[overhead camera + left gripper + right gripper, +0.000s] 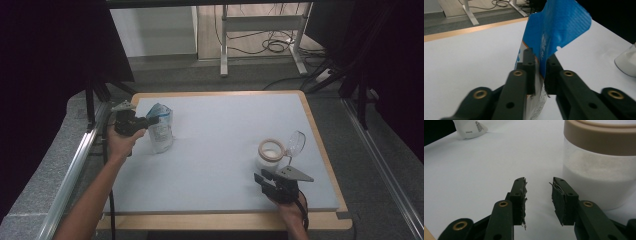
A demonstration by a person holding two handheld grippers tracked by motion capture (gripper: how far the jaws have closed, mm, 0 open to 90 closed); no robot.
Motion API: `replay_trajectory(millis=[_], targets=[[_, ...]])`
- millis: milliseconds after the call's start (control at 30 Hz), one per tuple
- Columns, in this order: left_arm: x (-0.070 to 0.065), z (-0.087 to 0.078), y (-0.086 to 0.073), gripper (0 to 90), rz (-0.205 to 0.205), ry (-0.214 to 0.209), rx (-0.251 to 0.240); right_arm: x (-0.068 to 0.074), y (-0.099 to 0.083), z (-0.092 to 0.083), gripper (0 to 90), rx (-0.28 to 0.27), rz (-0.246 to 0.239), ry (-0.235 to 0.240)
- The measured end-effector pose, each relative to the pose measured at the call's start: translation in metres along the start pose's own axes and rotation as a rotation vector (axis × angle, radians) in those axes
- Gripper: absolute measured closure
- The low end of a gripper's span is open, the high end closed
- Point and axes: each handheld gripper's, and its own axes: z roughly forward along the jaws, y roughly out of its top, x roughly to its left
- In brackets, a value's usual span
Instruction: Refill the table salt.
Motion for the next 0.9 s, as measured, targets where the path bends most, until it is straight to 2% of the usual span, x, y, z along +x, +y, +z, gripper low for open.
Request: replay_trajectory(millis=[133, 533, 633, 900], targets=[[0.0007, 0.0038, 0.0003, 70.0, -0.017, -0.008, -0.016, -0.0002, 0.0, -0.0006, 62.8, 0.001, -0.003, 0.0], [0.0011, 0.0057, -0.0011, 47.5, -0.013, -0.021, -0.012, -0.0017, 0.0003, -0.0022, 62.7, -0.005, -0.004, -0.003], [-0.0002, 0.0031, -0.0031, 45.0, -0.008, -0.026, -0.019, -0.002, 0.0005, -0.0029, 62.7, -0.007, -0.003, -0.004], [-0.0041, 0.0033, -0.0095, 41.5, 0.003, -0.03, 0.002, -0.0019, 0.0011, -0.0031, 62.4, -0.011, -0.004, -0.005]])
